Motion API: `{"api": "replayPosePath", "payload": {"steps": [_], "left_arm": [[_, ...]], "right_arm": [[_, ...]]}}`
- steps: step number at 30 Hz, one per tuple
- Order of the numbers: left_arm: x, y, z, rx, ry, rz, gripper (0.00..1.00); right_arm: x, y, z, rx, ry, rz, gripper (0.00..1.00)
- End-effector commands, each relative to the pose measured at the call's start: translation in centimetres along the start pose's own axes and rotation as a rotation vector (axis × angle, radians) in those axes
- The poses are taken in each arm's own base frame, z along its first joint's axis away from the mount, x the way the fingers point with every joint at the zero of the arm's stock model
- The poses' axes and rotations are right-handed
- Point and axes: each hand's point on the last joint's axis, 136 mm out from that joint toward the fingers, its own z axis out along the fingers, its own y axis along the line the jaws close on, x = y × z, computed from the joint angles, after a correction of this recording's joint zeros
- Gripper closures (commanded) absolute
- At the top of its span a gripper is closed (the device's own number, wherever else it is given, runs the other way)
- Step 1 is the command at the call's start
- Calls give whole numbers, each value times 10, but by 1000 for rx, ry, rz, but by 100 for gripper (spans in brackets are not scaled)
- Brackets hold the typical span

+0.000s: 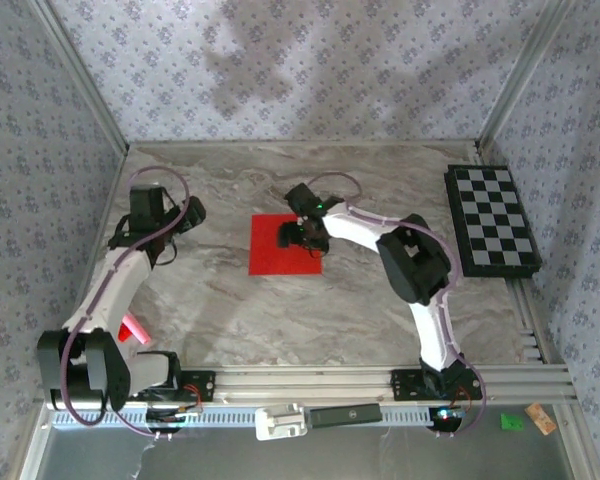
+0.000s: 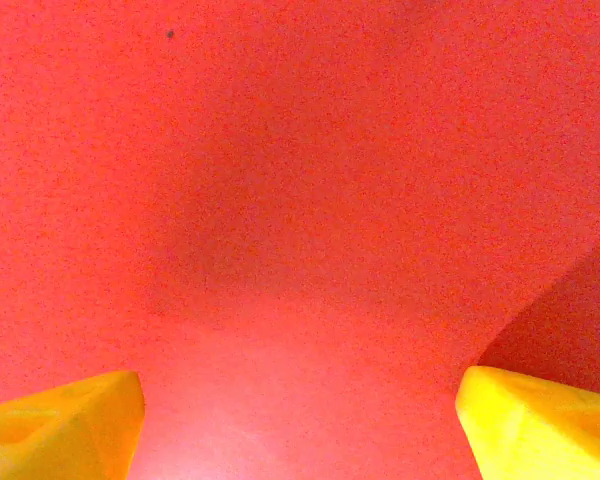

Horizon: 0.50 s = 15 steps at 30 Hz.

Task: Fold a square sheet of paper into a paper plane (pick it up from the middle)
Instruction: Move the square sheet of paper to the center of the table, then rotate the square sheet of paper at the center of the table.

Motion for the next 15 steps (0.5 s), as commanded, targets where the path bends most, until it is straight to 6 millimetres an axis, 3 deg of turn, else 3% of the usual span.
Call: {"api": "replayPosePath", "payload": {"steps": [1,5,7,12,15], "left_arm": [[13,-23,6,37,107,33,0],[35,-51,17,73,196,59,0],[49,-67,21,85,246,69,0],[95,-106,27,72,370,86,0],[129,-131,29,62,460,155,0]], "right_arm": [[58,-71,-6,181,145,144,14],[94,-83,-17,142,210,239,15],[93,-78,-28,100,206,259,16],[29,-52,-78,-70,-41,241,14],[5,-68,-98,-59,-151,243,11]]}}
